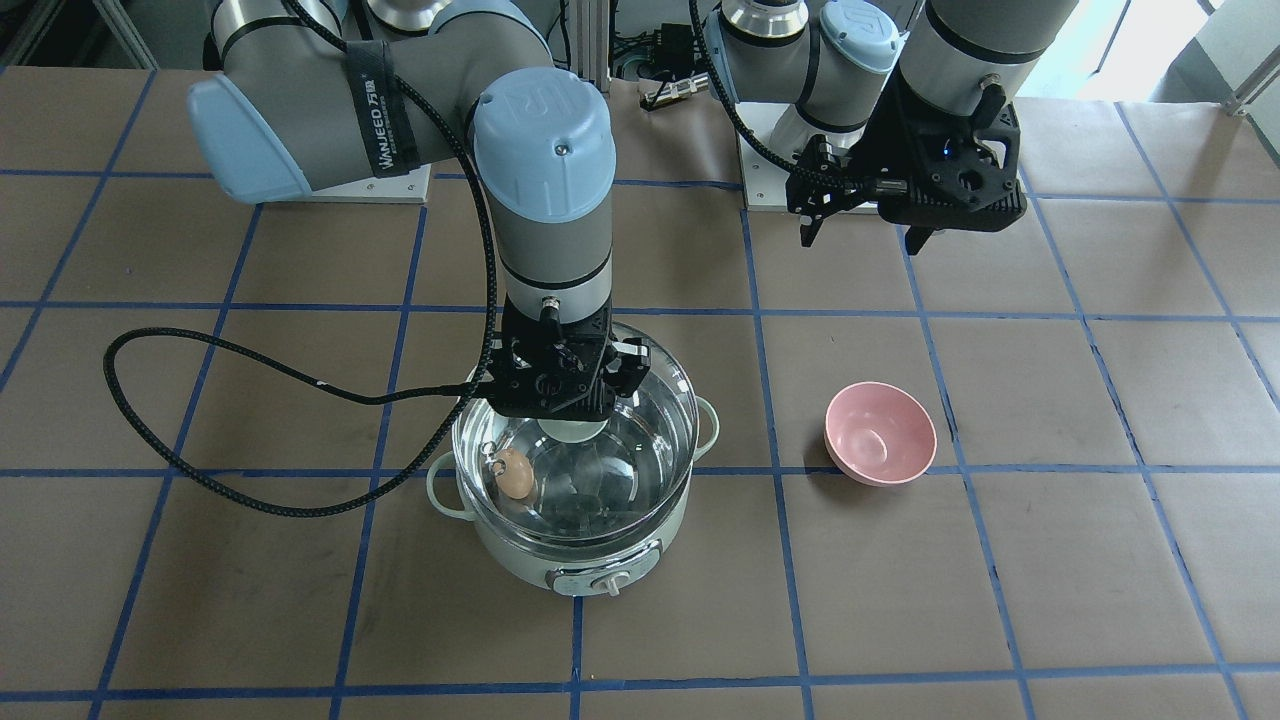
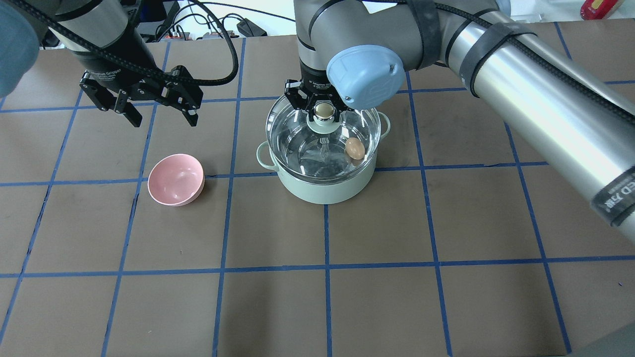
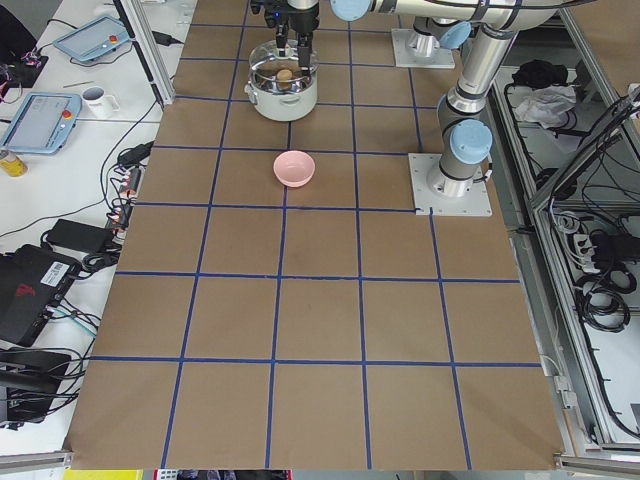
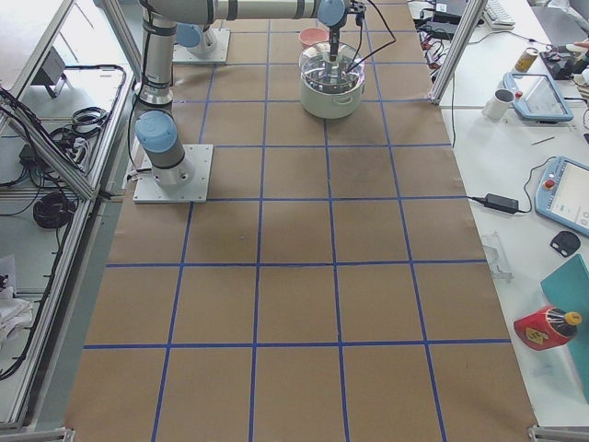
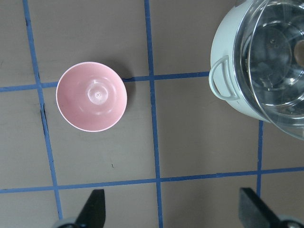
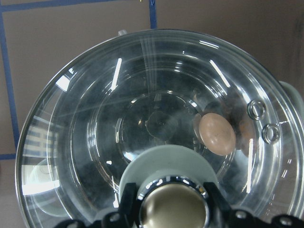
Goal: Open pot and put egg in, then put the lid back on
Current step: 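Lower the glass lid back onto the pot with the right gripper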
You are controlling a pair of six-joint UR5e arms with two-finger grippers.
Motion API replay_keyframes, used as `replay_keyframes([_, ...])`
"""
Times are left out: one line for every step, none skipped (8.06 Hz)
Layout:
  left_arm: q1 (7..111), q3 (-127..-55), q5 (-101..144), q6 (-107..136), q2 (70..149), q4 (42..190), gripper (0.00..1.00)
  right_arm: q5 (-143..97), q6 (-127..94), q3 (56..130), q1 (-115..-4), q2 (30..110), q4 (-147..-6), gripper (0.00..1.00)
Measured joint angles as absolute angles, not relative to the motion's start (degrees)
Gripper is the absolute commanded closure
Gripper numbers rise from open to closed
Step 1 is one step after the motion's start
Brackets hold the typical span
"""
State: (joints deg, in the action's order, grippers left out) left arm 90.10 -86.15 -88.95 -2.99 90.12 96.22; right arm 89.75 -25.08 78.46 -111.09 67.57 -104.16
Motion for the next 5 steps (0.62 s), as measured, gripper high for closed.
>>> replay_keyframes([90.1,-86.2,-88.9,-3.0,90.1,96.2,0.0,89.6,-25.4,78.5,-111.5,66.7,-104.9,1.0])
replay_keyframes([90.1,-86.3,-88.9,-3.1,90.1,96.2,0.0,89.6,-25.5,78.5,-111.7,66.2,-105.3,1.0])
replay_keyframes([90.1,-86.3,-88.9,-3.1,90.1,96.2,0.0,89.7,-25.4,78.7,-111.7,66.0,-105.5,1.0])
replay_keyframes([90.1,-86.3,-88.9,-3.1,90.1,96.2,0.0,89.9,-25.1,78.9,-111.8,65.8,-105.5,1.0])
replay_keyframes([90.1,-86.3,-88.9,-3.1,90.1,96.2,0.0,89.8,-25.1,79.1,-111.8,65.6,-105.5,1.0])
